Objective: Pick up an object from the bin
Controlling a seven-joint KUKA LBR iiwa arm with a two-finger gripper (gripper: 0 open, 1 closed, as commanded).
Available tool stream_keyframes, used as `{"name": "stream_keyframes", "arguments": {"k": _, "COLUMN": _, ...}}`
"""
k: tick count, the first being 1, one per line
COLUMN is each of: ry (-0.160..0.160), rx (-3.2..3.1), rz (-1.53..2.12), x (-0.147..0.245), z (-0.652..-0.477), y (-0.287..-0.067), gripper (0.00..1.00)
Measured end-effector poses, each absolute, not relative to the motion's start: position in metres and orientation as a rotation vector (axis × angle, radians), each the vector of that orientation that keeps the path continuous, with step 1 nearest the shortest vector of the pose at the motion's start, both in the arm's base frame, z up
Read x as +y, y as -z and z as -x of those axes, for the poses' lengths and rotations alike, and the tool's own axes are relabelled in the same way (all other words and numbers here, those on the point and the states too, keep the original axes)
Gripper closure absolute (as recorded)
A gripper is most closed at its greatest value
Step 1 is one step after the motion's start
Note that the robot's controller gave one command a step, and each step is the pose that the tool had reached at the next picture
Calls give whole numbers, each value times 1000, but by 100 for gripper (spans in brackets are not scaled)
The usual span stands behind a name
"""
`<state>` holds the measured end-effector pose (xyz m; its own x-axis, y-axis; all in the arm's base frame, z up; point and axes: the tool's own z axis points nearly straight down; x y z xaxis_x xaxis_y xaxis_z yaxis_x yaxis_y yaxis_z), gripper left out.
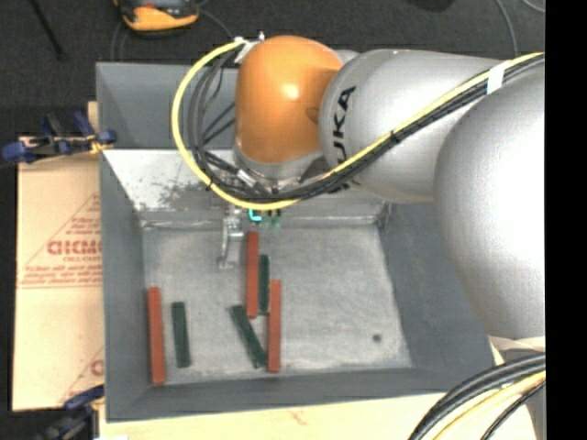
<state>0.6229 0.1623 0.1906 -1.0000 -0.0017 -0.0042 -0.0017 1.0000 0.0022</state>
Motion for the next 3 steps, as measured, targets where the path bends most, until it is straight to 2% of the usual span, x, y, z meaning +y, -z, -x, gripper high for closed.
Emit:
{"name": "stream_keyframes", "arguments": {"k": 1, "ry": -3, "rx": 3130, "rz": 43, "x": 145, "z": -584, "y": -147, "gripper": 0}}
{"name": "stream_keyframes", "arguments": {"k": 2, "ry": 2, "rx": 3138, "rz": 267, "x": 132, "z": -568, "y": -117, "gripper": 0}}
{"name": "stream_keyframes", "arguments": {"k": 3, "ry": 0, "rx": 3079, "rz": 586, "x": 78, "z": -594, "y": -82, "gripper": 0}}
